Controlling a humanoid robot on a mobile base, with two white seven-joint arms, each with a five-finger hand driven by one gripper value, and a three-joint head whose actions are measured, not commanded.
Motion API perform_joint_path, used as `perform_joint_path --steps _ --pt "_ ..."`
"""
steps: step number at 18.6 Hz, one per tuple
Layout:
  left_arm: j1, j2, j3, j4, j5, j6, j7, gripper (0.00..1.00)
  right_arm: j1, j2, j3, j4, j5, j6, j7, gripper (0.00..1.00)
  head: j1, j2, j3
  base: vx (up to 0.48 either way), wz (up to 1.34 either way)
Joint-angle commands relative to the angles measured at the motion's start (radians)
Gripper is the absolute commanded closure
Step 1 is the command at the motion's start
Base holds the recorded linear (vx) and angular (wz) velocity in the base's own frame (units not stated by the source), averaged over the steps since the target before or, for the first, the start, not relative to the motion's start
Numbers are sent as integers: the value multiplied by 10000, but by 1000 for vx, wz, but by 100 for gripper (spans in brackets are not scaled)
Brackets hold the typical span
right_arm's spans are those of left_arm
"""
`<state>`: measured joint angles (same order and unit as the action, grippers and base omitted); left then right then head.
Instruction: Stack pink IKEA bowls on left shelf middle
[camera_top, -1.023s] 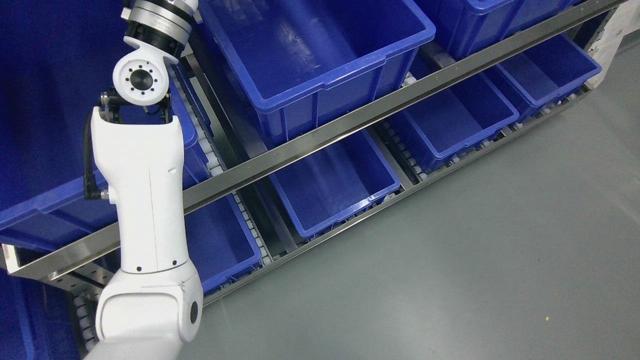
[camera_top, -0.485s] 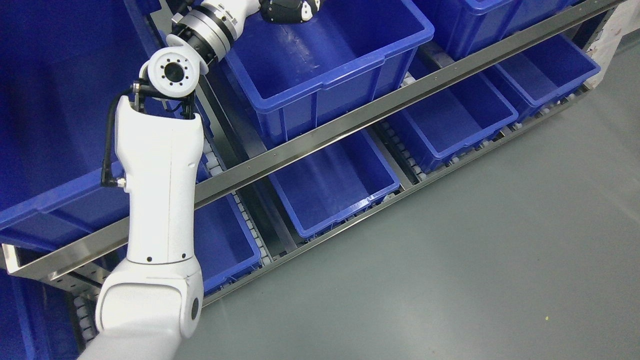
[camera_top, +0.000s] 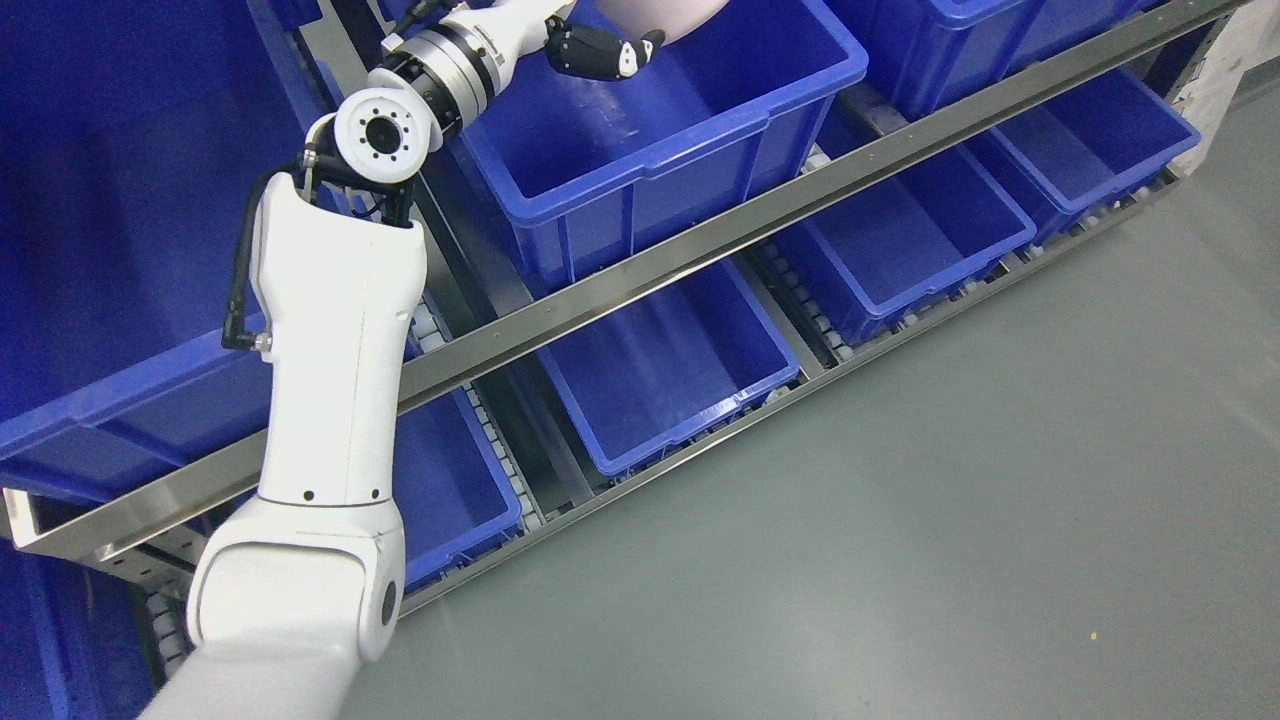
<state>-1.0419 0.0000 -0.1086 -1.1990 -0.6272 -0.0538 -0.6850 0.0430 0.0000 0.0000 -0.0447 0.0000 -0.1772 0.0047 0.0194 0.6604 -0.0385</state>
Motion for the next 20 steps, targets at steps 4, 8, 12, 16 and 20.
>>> perform_joint_path --steps 4,8,12,16,20 --pt "-58 175 -188 930 -155 31 9 83 0 -175 -107 2 77 8 -1 0 0 0 0 0 0" --pt "-58 175 -142 930 -155 47 70 50 0 -175 -107 2 77 8 -1 0 0 0 0 0 0" --pt "-12 215 332 854 -94 31 116 32 0 -175 -107 2 77 8 -1 0 0 0 0 0 0" --pt "-180 175 2215 807 287 31 1703 9 0 -175 -107 2 77 8 -1 0 0 0 0 0 0" --pt "-104 175 2405 792 4251 77 6563 1 0 -175 -107 2 77 8 -1 0 0 0 0 1 -22"
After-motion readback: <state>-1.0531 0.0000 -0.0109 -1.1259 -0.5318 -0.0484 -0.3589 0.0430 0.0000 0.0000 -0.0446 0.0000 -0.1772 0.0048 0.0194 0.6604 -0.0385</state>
